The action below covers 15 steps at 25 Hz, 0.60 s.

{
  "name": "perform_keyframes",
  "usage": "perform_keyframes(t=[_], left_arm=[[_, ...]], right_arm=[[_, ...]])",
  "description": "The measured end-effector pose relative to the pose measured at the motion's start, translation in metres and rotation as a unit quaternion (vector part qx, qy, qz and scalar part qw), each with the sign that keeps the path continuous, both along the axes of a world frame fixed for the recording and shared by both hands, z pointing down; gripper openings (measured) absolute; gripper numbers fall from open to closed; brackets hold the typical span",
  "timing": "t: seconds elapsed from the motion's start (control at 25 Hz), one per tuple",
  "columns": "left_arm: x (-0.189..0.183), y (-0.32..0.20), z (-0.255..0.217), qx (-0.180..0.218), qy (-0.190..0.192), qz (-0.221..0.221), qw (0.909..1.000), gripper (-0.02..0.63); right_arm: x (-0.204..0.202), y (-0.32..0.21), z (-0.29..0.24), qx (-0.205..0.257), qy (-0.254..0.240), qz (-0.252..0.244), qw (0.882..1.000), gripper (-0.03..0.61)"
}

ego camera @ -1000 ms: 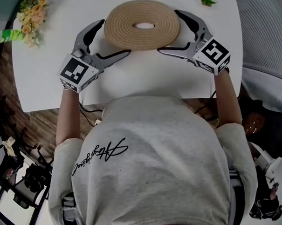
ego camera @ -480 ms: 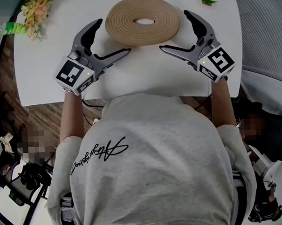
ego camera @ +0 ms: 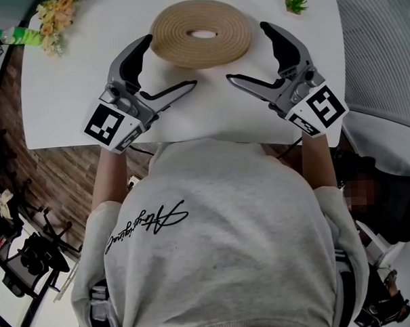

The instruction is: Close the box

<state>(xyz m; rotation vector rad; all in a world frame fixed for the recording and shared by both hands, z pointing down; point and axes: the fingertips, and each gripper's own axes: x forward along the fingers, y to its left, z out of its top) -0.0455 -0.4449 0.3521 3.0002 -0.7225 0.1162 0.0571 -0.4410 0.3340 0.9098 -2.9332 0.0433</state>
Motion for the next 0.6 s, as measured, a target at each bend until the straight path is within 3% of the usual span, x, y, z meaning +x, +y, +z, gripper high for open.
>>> perform_keyframes(t=[0.28,0.4,0.6], left_arm=[[0.014,0.010,-0.026,0.033,0.004,-0.028,0.9990,0.499],[0.018,0.012,-0.033,0.028,0.005,-0.042,0.9987,0.491],[0.026,0.025,-0.052,0.024,0.031,-0.038,0.9985,0.399]], right_arm=[[0.010,0.012,-0.015,0.015,0.008,0.008,1.000,0.437],[0.009,0.019,-0.026,0.015,-0.015,0.001,1.000,0.405],[0.007,0.029,-0.040,0.027,-0.025,-0.013,0.999,0.342]])
